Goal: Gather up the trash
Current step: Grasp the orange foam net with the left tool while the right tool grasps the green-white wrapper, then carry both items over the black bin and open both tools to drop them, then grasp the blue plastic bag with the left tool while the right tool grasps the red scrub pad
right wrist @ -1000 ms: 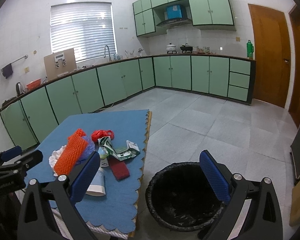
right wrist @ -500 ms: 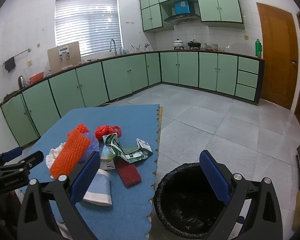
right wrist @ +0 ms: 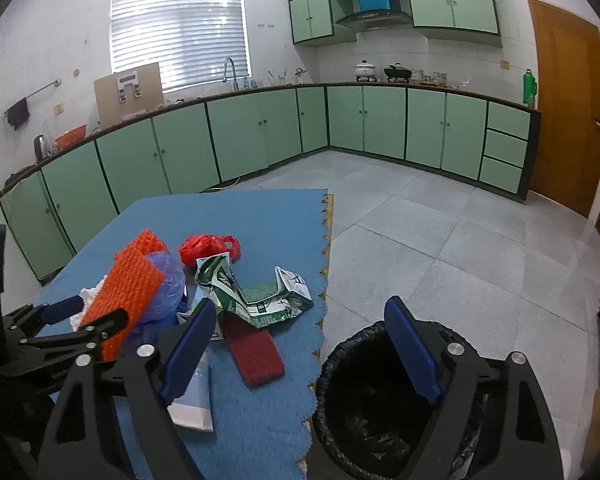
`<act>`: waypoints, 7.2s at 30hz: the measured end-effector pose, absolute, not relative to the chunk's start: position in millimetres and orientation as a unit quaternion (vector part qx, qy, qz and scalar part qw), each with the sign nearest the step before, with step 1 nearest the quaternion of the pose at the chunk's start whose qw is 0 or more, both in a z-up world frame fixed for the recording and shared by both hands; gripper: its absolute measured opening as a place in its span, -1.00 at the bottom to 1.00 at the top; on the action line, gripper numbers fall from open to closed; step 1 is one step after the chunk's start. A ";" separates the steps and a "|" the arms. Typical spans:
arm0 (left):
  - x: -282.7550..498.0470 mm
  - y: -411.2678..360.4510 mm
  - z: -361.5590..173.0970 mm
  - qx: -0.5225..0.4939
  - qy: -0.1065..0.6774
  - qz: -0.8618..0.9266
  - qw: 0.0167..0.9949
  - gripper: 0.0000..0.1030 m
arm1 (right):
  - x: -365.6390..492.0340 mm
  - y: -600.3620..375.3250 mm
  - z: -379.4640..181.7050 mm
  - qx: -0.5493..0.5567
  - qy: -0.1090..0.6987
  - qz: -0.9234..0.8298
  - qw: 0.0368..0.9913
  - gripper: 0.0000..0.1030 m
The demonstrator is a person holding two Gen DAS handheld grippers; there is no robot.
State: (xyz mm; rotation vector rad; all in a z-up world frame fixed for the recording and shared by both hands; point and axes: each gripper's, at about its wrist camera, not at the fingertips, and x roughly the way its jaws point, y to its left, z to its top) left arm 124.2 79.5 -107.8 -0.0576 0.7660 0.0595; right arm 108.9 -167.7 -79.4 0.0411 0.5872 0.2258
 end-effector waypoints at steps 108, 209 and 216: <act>212.0 -139.0 -146.3 -0.046 0.390 -0.232 0.890 0.29 | 150.7 -350.5 -135.3 0.088 0.353 0.035 0.931 -0.20; 115.9 60.7 -111.9 -0.046 0.312 0.009 0.949 -0.65 | 140.7 -147.4 -127.1 -0.001 0.318 0.242 0.917 -0.21; 99.3 61.8 -73.6 -0.061 0.269 -0.004 0.961 -0.65 | 136.4 -157.1 -101.8 0.018 0.291 0.245 0.925 -0.21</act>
